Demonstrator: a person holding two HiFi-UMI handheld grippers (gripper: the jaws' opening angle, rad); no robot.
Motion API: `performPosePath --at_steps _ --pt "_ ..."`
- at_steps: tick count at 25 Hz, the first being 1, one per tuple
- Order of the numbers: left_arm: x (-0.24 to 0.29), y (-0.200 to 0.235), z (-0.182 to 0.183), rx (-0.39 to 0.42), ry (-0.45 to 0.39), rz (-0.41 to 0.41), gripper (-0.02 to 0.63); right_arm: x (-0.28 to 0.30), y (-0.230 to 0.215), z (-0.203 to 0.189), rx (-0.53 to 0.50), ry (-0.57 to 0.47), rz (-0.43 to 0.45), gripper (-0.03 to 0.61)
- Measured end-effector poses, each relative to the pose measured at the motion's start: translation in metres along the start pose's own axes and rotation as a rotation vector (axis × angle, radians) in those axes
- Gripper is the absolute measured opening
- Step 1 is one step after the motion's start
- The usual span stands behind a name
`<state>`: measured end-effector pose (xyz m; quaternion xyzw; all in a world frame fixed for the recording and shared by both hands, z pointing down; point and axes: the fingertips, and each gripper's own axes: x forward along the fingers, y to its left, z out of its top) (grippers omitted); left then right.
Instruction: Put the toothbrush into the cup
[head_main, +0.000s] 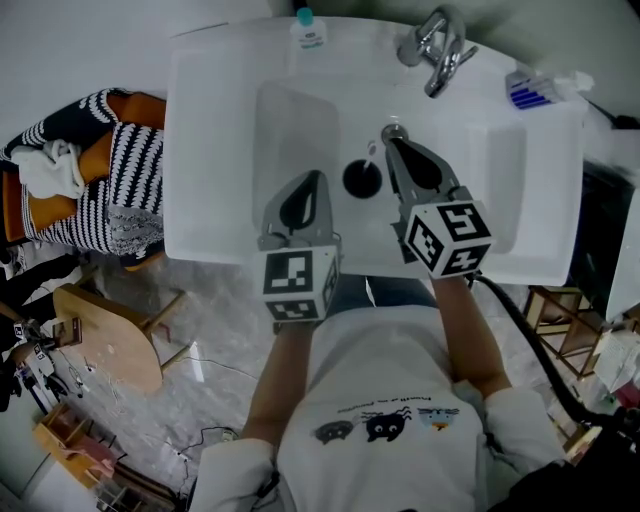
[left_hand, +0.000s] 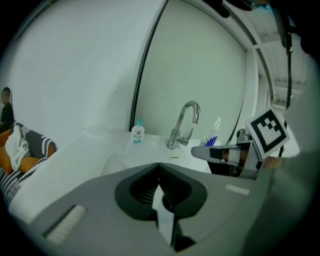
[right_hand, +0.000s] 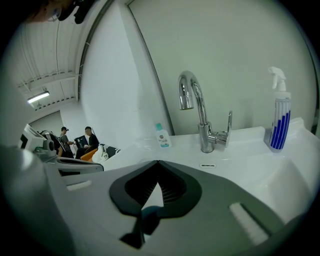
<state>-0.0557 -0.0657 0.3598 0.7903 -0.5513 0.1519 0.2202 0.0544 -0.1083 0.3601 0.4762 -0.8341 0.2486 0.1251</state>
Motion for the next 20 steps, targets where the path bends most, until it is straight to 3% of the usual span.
performPosePath --at_steps 20 --pt "-0.0053 -0.0047 0.0002 0.001 0.001 -0.004 0.0 -0.0036 0.0009 -0.0036 -0.012 0.004 0.003 0.0"
